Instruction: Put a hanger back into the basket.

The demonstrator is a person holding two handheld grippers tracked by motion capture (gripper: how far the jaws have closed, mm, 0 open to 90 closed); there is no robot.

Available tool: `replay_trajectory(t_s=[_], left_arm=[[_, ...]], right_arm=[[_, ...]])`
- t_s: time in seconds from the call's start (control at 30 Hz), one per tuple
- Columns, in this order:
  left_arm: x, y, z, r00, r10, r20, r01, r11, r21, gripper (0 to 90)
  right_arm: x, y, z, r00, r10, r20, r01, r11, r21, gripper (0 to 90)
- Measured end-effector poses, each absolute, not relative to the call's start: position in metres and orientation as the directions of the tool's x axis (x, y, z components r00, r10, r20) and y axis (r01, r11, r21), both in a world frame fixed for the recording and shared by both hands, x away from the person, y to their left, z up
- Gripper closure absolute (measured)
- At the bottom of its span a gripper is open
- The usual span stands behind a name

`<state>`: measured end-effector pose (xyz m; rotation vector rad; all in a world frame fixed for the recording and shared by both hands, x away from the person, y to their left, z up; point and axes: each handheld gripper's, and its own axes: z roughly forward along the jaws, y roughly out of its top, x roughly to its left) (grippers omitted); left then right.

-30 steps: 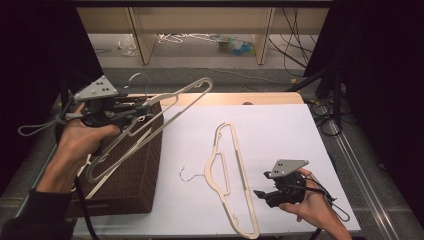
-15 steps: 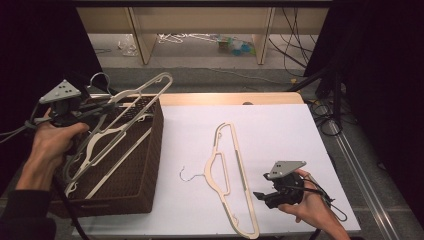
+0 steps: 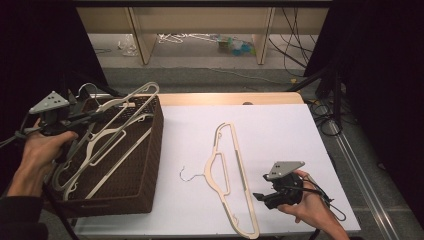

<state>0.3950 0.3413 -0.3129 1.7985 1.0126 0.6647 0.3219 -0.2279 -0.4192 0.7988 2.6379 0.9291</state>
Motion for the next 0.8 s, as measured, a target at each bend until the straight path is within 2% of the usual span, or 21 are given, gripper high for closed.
replay_trajectory(t_s=[0.5, 0.8], left_arm=[[0.391, 0.355, -0.333, 0.525, 0.851, 0.007, 0.365, -0.232, 0.901, 85.2], [0.387, 0.362, -0.351, 0.527, 0.85, -0.02, 0.406, -0.231, 0.884, 85.2]], right_arm=[[0.322, -0.229, -0.42, -0.824, 0.566, -0.037, 0.42, 0.653, 0.63, 33.0], [0.322, -0.229, -0.42, -0.818, 0.575, -0.03, 0.432, 0.647, 0.628, 33.0]])
